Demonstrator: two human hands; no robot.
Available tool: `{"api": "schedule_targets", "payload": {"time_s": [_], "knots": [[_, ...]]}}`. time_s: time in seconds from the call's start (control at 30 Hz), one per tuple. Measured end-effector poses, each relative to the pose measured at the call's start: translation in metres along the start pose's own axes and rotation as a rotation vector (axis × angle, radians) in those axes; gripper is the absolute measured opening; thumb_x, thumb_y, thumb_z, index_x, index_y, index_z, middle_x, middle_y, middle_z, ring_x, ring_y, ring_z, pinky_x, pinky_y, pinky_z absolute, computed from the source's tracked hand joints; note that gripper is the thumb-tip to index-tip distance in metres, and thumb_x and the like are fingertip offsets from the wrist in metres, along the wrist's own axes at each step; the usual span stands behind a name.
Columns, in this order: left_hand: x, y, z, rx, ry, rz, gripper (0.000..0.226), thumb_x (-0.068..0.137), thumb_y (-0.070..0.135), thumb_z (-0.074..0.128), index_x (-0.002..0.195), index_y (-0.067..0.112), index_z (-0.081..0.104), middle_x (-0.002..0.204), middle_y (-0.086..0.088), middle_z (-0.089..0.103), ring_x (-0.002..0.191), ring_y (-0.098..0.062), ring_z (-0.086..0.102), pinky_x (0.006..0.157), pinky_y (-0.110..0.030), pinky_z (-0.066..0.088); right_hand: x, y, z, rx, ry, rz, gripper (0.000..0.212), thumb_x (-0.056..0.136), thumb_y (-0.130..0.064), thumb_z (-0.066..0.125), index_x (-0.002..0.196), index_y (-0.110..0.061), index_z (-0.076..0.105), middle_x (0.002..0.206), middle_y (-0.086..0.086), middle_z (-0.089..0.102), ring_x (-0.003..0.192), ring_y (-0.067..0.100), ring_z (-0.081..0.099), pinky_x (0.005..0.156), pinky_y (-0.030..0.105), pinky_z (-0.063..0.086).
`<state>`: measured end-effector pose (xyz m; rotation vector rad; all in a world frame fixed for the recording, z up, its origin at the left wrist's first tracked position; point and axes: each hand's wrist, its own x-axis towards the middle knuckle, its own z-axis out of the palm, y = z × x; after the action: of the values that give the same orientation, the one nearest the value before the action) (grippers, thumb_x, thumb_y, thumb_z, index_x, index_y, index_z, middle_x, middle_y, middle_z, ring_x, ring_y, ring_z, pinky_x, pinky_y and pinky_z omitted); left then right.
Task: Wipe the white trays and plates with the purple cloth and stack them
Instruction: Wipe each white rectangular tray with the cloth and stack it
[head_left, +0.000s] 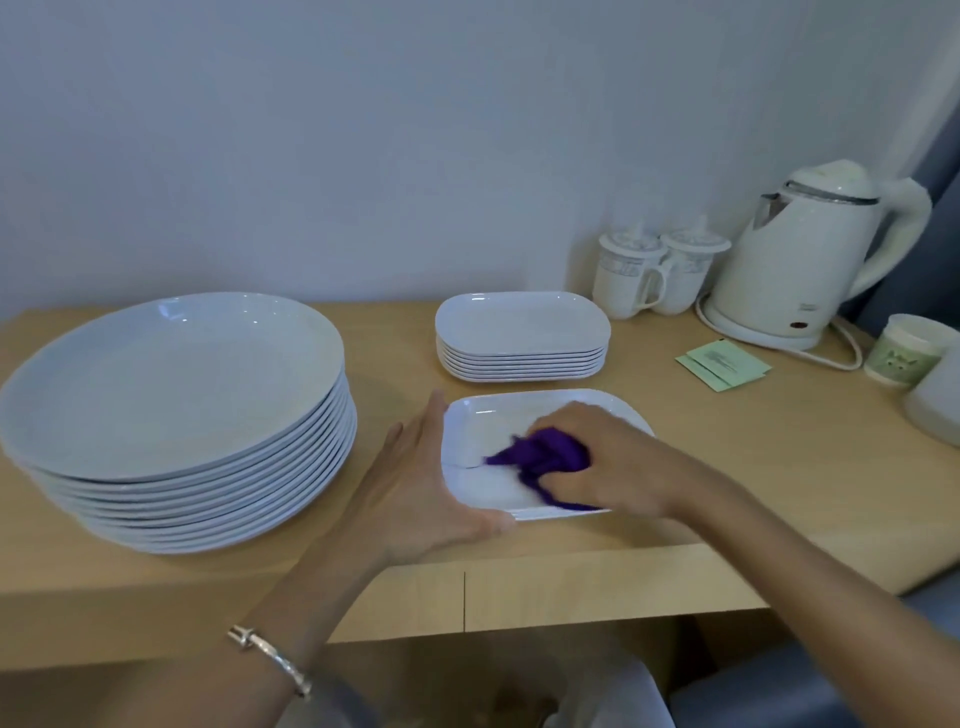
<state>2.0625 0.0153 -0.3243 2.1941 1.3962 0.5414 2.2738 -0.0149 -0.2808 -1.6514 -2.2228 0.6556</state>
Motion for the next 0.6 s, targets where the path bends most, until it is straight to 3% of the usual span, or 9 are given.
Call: {"api": "schedule_targets", "payload": {"time_s": [0.07, 0.13, 0.23, 0.27, 0.33, 0.4, 0.47, 0.53, 0.6], "knots": [[0.000, 0.001, -0.002, 0.003, -0.011, 0.011, 0.099, 0.044, 0.066, 0.076, 0.120, 0.040, 0.019, 0.112, 0.029, 0.033, 0.108, -0.006, 0.039, 0.087, -0.033, 0.046, -0.010, 0.022, -0.016, -0.128, 0.071, 0.138, 0.027, 0.076, -0.032, 0.065, 0.100, -0.022, 0.062, 0.098, -0.005, 0.056, 0.097, 0.015, 0.049, 0.089, 0.036, 0.042], [-0.001, 0.003, -0.004, -0.027, 0.015, 0.045, 0.086, 0.046, 0.061, 0.079, 0.113, 0.042, 0.028, 0.107, 0.030, 0.038, 0.105, -0.002, 0.043, 0.082, -0.031, 0.049, -0.003, 0.028, -0.012, -0.263, 0.194, 0.274, 0.035, 0.081, -0.037, 0.060, 0.114, -0.028, 0.055, 0.110, -0.006, 0.047, 0.110, 0.019, 0.041, 0.091, 0.031, 0.032], [-0.002, 0.009, -0.003, -0.046, -0.001, 0.085, 0.084, 0.053, 0.052, 0.083, 0.107, 0.050, 0.019, 0.103, 0.045, 0.026, 0.101, 0.018, 0.033, 0.077, -0.011, 0.037, 0.036, 0.006, 0.021, -0.266, 0.363, 0.462, 0.039, 0.087, -0.039, 0.052, 0.119, -0.016, 0.047, 0.126, 0.008, 0.043, 0.119, 0.031, 0.036, 0.097, 0.038, 0.029], [-0.003, 0.012, -0.003, -0.057, -0.002, 0.077, 0.090, 0.055, 0.051, 0.084, 0.114, 0.054, 0.016, 0.100, 0.050, 0.019, 0.097, 0.020, 0.026, 0.077, -0.009, 0.032, 0.047, -0.008, 0.033, -0.225, 0.390, 0.474, 0.040, 0.088, -0.038, 0.051, 0.120, -0.014, 0.045, 0.129, 0.011, 0.041, 0.120, 0.033, 0.035, 0.099, 0.040, 0.029], [-0.004, 0.011, 0.001, -0.054, 0.019, 0.080, 0.111, 0.054, 0.056, 0.083, 0.125, 0.064, -0.001, 0.109, 0.052, 0.017, 0.106, 0.017, 0.019, 0.083, -0.005, 0.028, 0.060, -0.033, 0.052, -0.170, 0.360, 0.349, 0.042, 0.089, -0.038, 0.051, 0.123, -0.013, 0.043, 0.130, 0.011, 0.039, 0.121, 0.032, 0.034, 0.099, 0.041, 0.029], [-0.003, 0.004, 0.005, -0.046, 0.047, 0.060, 0.137, 0.049, 0.065, 0.081, 0.146, 0.040, -0.012, 0.126, 0.038, 0.023, 0.118, 0.008, 0.023, 0.096, -0.012, 0.028, 0.055, -0.046, 0.059, -0.113, 0.245, 0.168, 0.041, 0.088, -0.037, 0.052, 0.123, -0.019, 0.045, 0.127, 0.007, 0.041, 0.119, 0.028, 0.036, 0.098, 0.040, 0.030], [-0.002, 0.003, 0.005, -0.038, 0.047, 0.007, 0.146, 0.042, 0.071, 0.076, 0.149, 0.029, -0.014, 0.130, 0.029, 0.029, 0.124, 0.000, 0.028, 0.101, -0.021, 0.033, 0.035, -0.043, 0.048, 0.025, 0.126, 0.013, 0.024, 0.082, -0.035, 0.059, 0.105, -0.034, 0.052, 0.110, -0.003, 0.050, 0.107, 0.021, 0.044, 0.092, 0.040, 0.038], [-0.003, 0.008, 0.002, -0.046, 0.041, 0.037, 0.128, 0.040, 0.070, 0.074, 0.140, 0.044, -0.002, 0.123, 0.031, 0.034, 0.121, -0.005, 0.036, 0.098, -0.027, 0.039, 0.013, -0.028, 0.025, 0.153, 0.017, -0.026, 0.012, 0.076, -0.032, 0.064, 0.085, -0.034, 0.056, 0.090, -0.007, 0.057, 0.087, 0.016, 0.053, 0.080, 0.042, 0.048], [-0.002, 0.012, 0.000, -0.025, 0.050, 0.053, 0.093, 0.046, 0.058, 0.079, 0.111, 0.055, 0.013, 0.112, 0.028, 0.039, 0.107, -0.003, 0.045, 0.086, -0.027, 0.045, -0.007, -0.004, -0.002, 0.107, -0.029, 0.072, 0.018, 0.075, -0.031, 0.066, 0.092, -0.027, 0.062, 0.094, -0.006, 0.059, 0.088, 0.015, 0.056, 0.082, 0.039, 0.050]]}}
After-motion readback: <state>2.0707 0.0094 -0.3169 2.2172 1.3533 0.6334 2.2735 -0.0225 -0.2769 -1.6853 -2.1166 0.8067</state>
